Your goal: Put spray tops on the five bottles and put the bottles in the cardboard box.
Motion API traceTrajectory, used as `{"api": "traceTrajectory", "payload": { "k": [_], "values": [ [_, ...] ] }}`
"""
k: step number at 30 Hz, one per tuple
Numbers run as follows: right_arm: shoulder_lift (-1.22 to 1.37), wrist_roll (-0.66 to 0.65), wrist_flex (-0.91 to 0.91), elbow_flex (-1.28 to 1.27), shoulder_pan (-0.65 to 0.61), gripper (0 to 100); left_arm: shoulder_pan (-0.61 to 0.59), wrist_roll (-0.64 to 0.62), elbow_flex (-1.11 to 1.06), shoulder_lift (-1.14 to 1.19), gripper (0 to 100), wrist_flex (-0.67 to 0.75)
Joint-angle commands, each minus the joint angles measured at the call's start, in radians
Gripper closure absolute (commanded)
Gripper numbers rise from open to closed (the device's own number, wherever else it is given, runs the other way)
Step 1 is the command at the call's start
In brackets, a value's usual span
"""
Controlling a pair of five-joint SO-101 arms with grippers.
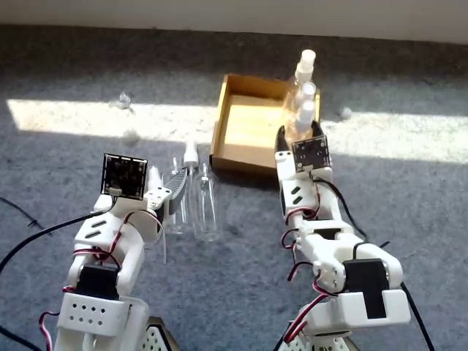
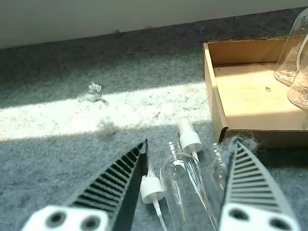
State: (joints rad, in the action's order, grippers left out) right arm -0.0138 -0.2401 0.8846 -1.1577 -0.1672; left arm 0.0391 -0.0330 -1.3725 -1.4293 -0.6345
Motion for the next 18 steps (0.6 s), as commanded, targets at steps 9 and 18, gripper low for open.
{"api": "traceTrajectory", "payload": {
  "k": [9,18],
  "values": [
    [0.001,-0.012,0.002,0.008,-0.005,73.9,-0.005,-0.009,0.004,-0.004,75,0.023],
    [-0.001,-0.018,0.002,0.010,0.001,70.8,-0.005,-0.009,0.004,-0.004,75,0.023]
  ]
}}
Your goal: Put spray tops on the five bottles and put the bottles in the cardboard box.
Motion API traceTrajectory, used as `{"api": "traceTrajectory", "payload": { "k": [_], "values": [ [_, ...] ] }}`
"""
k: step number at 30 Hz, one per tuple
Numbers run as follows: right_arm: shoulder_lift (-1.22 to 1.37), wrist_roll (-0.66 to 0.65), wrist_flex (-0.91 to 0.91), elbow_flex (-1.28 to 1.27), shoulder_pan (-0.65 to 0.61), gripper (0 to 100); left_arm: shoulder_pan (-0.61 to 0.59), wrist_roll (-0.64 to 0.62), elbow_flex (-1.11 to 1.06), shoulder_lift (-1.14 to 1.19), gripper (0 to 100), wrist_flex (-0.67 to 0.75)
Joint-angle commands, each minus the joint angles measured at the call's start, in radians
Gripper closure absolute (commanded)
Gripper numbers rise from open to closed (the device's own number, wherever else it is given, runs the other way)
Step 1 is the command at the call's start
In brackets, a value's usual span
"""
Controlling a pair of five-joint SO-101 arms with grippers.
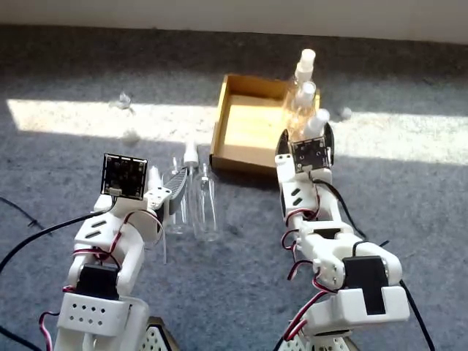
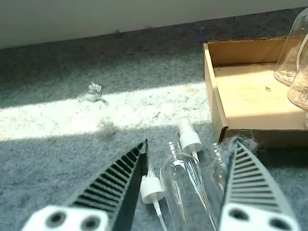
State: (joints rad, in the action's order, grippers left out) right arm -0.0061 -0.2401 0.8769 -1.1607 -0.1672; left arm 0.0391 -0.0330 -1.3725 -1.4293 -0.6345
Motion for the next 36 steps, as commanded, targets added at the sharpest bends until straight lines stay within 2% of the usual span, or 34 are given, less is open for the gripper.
{"api": "traceTrajectory", "payload": {
  "k": [1,5,20,27,36],
  "values": [
    [-0.008,-0.038,0.010,0.013,0.001,68.1,-0.005,-0.009,0.004,-0.004,75,0.023],
    [-0.008,-0.071,0.010,0.010,0.001,59.8,-0.005,-0.009,0.004,-0.004,75,0.023],
    [-0.008,-0.072,0.012,0.016,0.002,59.8,-0.005,-0.009,0.004,-0.004,75,0.023],
    [-0.010,-0.072,0.010,0.067,0.061,59.7,-0.005,-0.009,0.002,-0.004,75,0.025],
    [-0.010,-0.071,0.004,0.082,0.059,59.7,-0.005,-0.009,0.002,-0.004,75,0.026]
  ]
}}
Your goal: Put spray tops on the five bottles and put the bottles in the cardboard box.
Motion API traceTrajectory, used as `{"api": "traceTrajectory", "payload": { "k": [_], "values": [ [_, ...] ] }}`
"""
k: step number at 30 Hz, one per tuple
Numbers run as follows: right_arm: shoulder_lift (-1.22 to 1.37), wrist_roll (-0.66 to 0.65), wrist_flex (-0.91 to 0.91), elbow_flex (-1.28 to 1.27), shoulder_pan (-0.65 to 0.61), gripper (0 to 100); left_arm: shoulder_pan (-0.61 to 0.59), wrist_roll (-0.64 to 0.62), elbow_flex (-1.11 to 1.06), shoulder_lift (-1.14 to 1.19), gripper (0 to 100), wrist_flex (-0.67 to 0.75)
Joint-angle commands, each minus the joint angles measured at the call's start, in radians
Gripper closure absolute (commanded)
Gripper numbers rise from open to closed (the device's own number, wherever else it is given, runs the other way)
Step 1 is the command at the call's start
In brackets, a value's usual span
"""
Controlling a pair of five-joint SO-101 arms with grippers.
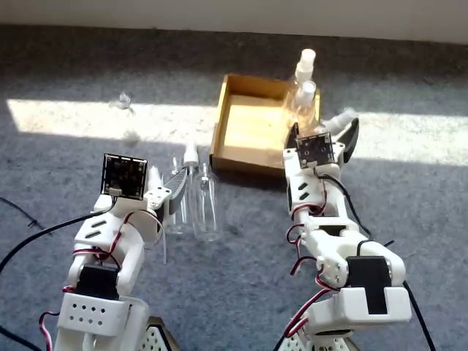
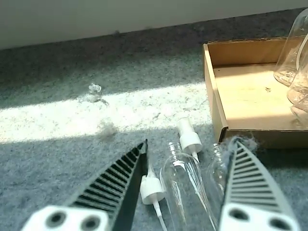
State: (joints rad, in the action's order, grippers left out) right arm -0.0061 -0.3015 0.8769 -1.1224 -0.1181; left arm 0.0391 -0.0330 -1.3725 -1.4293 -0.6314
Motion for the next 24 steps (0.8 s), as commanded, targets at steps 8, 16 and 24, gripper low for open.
{"api": "traceTrajectory", "payload": {
  "k": [8,16,24],
  "values": [
    [-0.010,-0.011,-0.074,0.085,0.016,59.8,-0.005,-0.009,0.002,-0.004,75,0.023],
    [-0.010,-0.009,-0.081,0.076,0.018,59.8,-0.005,-0.009,0.002,-0.004,75,0.021],
    [-0.163,0.044,-0.438,0.084,0.019,59.8,-0.005,-0.009,0.004,-0.002,75,0.020]
  ]
}}
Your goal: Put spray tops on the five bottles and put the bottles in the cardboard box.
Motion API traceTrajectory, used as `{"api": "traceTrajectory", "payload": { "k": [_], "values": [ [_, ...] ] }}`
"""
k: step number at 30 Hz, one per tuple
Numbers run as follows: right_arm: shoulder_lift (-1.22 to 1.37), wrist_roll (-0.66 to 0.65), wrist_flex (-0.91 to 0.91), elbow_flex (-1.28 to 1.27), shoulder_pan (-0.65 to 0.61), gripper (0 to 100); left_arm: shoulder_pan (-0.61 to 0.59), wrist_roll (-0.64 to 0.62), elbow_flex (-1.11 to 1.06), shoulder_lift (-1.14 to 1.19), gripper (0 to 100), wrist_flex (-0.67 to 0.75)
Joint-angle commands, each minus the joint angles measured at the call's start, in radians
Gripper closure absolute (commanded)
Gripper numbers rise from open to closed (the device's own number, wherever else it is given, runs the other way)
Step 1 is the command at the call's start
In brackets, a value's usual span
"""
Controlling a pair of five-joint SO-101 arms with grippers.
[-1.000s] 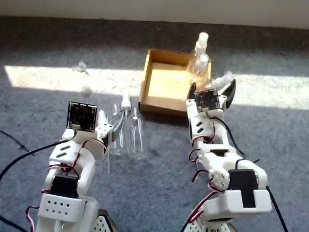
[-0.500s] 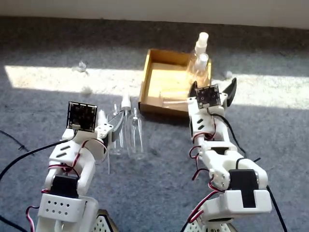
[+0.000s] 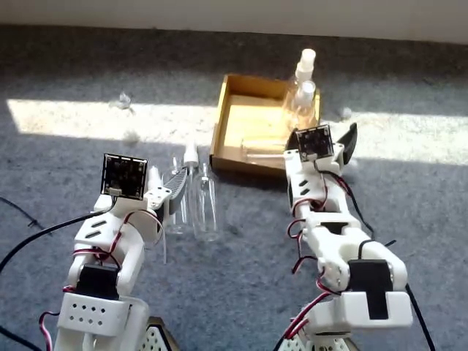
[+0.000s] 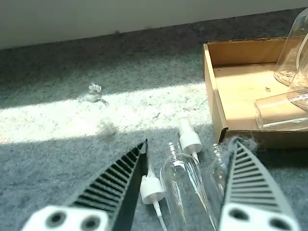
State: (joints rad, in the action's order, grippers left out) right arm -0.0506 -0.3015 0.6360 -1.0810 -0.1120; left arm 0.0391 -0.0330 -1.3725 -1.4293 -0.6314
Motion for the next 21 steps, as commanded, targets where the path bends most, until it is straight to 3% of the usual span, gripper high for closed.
{"api": "traceTrajectory", "payload": {
  "k": [1,5,8,14,21],
  "values": [
    [-0.174,0.107,-0.302,0.042,0.013,59.8,-0.005,-0.009,0.005,-0.002,75,0.020],
    [-0.437,0.402,-0.748,0.120,0.033,59.8,-0.005,-0.008,0.016,-0.001,75,0.018],
    [-0.604,0.526,-1.064,0.182,0.033,59.8,-0.005,-0.006,0.042,0.010,75,0.000],
    [-0.812,0.555,-1.405,0.216,0.065,59.8,-0.005,0.000,0.239,0.249,75,-0.101],
    [-0.825,0.555,-1.656,0.211,0.323,59.8,0.137,0.285,0.645,0.730,75,-0.321]
  ]
}}
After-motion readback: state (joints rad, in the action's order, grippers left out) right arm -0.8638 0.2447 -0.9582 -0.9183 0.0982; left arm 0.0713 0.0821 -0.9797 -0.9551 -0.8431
